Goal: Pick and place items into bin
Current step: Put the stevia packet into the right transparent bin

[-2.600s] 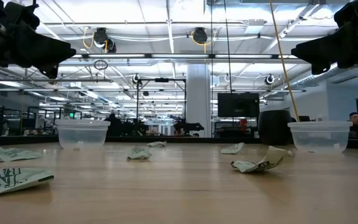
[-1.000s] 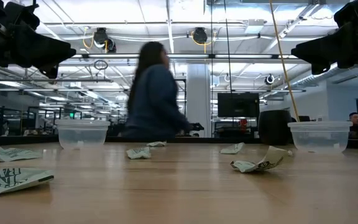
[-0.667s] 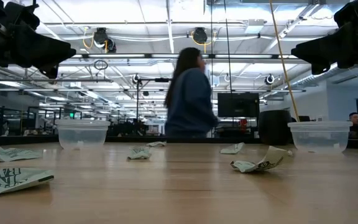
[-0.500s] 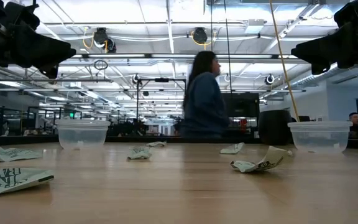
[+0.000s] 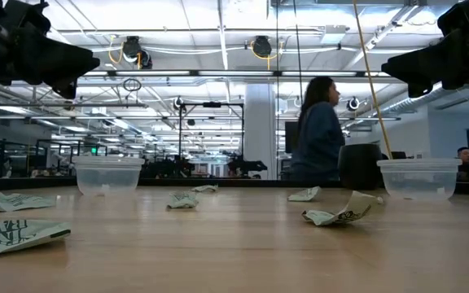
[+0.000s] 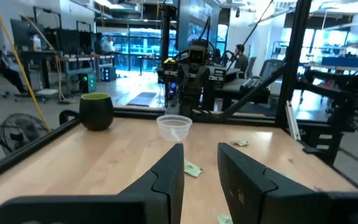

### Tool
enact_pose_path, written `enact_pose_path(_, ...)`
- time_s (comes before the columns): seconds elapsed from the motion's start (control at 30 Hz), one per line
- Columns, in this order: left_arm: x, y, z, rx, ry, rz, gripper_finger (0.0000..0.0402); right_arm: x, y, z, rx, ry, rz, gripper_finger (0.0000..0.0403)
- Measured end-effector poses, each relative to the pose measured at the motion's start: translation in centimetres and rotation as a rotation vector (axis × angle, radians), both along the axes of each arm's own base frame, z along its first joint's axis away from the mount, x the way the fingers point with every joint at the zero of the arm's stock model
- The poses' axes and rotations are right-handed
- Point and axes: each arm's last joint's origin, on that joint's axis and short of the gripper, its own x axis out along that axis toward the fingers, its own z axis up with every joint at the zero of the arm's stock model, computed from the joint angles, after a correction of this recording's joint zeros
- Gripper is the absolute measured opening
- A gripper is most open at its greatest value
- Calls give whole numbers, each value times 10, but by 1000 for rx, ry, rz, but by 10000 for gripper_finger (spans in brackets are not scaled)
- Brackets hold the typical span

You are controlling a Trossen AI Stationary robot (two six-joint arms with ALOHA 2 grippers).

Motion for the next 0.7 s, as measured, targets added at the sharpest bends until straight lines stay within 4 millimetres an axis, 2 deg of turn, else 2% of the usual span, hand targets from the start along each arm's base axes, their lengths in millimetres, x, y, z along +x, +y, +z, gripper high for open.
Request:
enact_pose_path(0.23,0,0,1,3,-15,1,102,0,0,0,0,0,0,86)
enact_pose_path(0.4,-1,1,7,65,-72,33,102,0,0,0,0,0,0,86)
enact_pose_path(0.7,-1,1,9,10,-93,28,102,0,0,0,0,0,0,86)
